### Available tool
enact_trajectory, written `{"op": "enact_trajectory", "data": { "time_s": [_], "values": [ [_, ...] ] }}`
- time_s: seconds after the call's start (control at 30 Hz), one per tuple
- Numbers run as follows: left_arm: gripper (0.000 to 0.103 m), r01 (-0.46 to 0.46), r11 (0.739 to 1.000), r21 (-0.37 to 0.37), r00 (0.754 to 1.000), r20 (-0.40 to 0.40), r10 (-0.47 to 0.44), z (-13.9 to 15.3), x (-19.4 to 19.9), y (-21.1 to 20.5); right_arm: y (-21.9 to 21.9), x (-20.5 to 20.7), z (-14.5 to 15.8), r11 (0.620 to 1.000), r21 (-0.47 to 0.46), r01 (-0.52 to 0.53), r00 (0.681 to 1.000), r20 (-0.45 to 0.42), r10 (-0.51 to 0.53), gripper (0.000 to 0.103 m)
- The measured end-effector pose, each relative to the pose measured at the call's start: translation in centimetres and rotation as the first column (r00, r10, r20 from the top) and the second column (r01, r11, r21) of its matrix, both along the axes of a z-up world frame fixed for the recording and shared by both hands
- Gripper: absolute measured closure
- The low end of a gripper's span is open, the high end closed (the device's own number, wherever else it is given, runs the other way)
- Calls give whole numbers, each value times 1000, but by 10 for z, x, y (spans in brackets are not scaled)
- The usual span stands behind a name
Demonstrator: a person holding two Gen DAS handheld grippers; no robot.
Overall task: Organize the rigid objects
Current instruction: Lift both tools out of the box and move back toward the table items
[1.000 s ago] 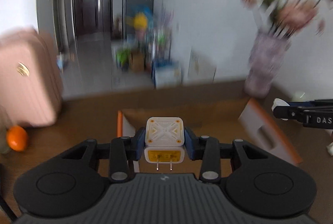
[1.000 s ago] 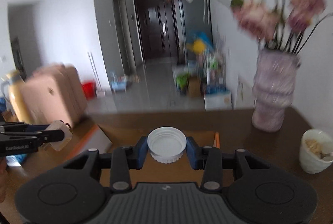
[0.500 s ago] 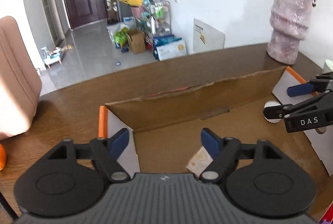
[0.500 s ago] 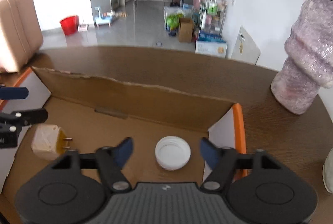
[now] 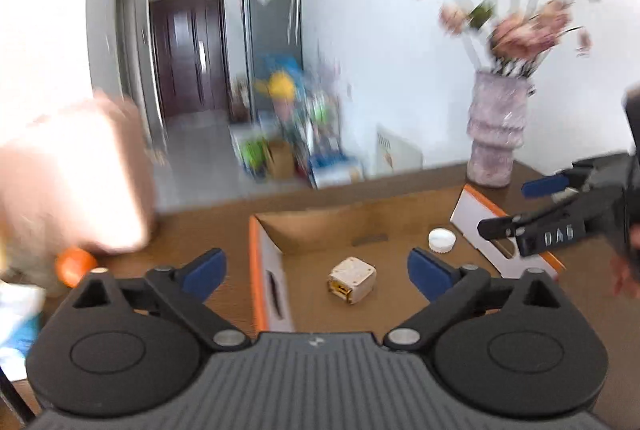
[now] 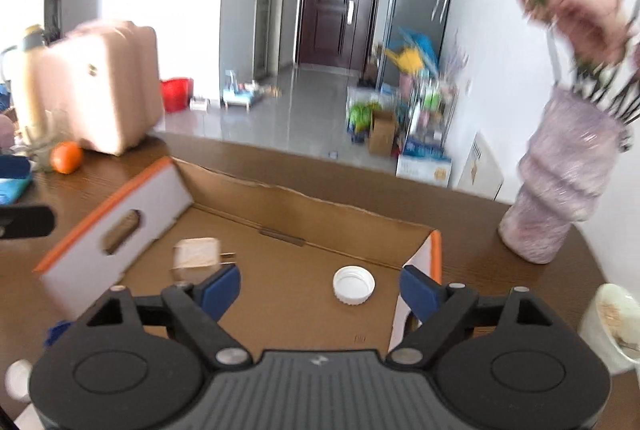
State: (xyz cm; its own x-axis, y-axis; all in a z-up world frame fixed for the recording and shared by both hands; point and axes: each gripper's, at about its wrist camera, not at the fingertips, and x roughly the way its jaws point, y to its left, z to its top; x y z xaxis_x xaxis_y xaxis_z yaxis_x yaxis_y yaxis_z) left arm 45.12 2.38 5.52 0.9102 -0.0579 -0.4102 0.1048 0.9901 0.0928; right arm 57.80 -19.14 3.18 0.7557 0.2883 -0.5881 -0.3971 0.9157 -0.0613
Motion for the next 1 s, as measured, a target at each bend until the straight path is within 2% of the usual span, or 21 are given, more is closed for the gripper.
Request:
{"op": "enact_trajectory", "data": {
  "time_s": [0.07,0.13,0.3,0.37,0.47,0.63,0.7,0.83,0.9,1.0],
  "values": [
    [0,-12,1000,24,997,74,11,3,-50,-4,-4,-35,14,1000,27,-10,1000,29,10,17],
    [0,-14,999,33,994,109,10,6,-86,-12,-9,-74,28,997,74,-18,997,72,13,16],
    [0,-59,997,52,976,211,47,8,-169,-12,-21,-175,60,987,157,-22,972,234,-16,8],
    [0,-78,997,28,971,229,70,8,-194,-7,-27,-213,67,984,180,-8,951,307,-48,8],
    [0,-56,998,-14,956,289,58,12,-230,0,-35,-270,70,977,209,45,912,390,-126,8],
    [0,-19,998,-59,901,432,42,29,-278,7,-49,-359,68,957,270,107,838,494,-233,7],
    [0,1,997,-72,894,447,31,37,-292,6,-52,-390,68,951,278,133,803,532,-267,0],
    [0,2,998,-55,872,489,25,34,-329,4,-56,-444,59,945,291,150,757,581,-300,0],
    [0,-2,999,-45,881,473,23,23,-343,6,-54,-464,48,951,277,141,752,595,-284,0],
    [0,-27,997,-71,905,422,54,0,-358,15,-53,-485,26,950,276,149,762,580,-288,0]
  ]
}}
